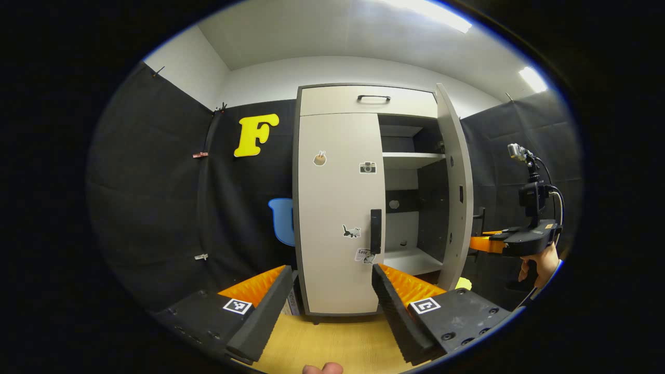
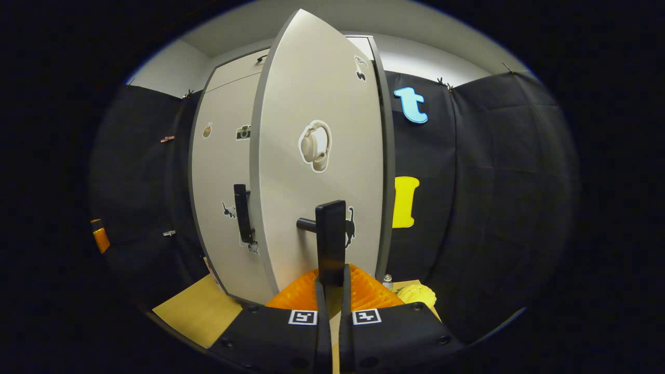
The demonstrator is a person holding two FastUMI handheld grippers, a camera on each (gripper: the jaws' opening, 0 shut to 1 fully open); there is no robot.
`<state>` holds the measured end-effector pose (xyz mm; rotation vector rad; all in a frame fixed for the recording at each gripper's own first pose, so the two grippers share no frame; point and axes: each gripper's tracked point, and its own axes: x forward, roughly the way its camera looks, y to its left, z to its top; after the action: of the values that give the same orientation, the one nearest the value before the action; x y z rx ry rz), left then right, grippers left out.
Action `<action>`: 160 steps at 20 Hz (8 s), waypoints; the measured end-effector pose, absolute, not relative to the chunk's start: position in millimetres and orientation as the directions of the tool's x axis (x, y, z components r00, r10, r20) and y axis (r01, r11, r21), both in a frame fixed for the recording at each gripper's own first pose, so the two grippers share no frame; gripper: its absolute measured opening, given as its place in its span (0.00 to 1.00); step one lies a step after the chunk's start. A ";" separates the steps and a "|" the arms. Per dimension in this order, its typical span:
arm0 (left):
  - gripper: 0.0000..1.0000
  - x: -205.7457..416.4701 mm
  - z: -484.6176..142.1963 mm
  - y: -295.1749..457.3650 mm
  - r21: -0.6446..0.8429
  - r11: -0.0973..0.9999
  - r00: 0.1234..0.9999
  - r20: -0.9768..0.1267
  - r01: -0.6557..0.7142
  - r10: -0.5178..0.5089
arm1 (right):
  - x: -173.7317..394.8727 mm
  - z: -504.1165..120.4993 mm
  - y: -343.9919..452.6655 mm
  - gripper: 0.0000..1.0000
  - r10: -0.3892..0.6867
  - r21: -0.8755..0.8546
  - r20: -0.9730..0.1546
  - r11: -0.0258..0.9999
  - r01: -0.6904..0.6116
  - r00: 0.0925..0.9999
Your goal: Open the right door of the double-door shoe cabinet with the right hand, and open the left door with the left hand.
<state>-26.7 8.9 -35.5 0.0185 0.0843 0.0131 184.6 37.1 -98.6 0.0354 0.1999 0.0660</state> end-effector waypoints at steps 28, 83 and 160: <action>0.95 22.8 -33.1 -86.8 0.027 0.995 0.991 -0.095 0.098 -0.095 | 138.1 -51.3 -40.1 0.31 -0.074 0.047 -0.092 0.996 0.078 0.993; 0.18 143.2 -89.7 -3.4 -0.033 0.998 0.977 -0.205 0.056 -0.062 | 61.2 -0.2 0.4 0.97 -0.065 0.025 0.017 0.998 0.065 0.998; 0.96 -28.6 -17.4 111.6 0.088 0.992 0.994 -0.064 -0.086 0.092 | 68.9 -5.1 109.8 0.97 0.101 0.063 -0.010 0.993 -0.100 0.995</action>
<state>-28.6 111.6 -17.4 0.0849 0.0681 0.0896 68.9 109.8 -5.1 0.0621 0.0128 0.1009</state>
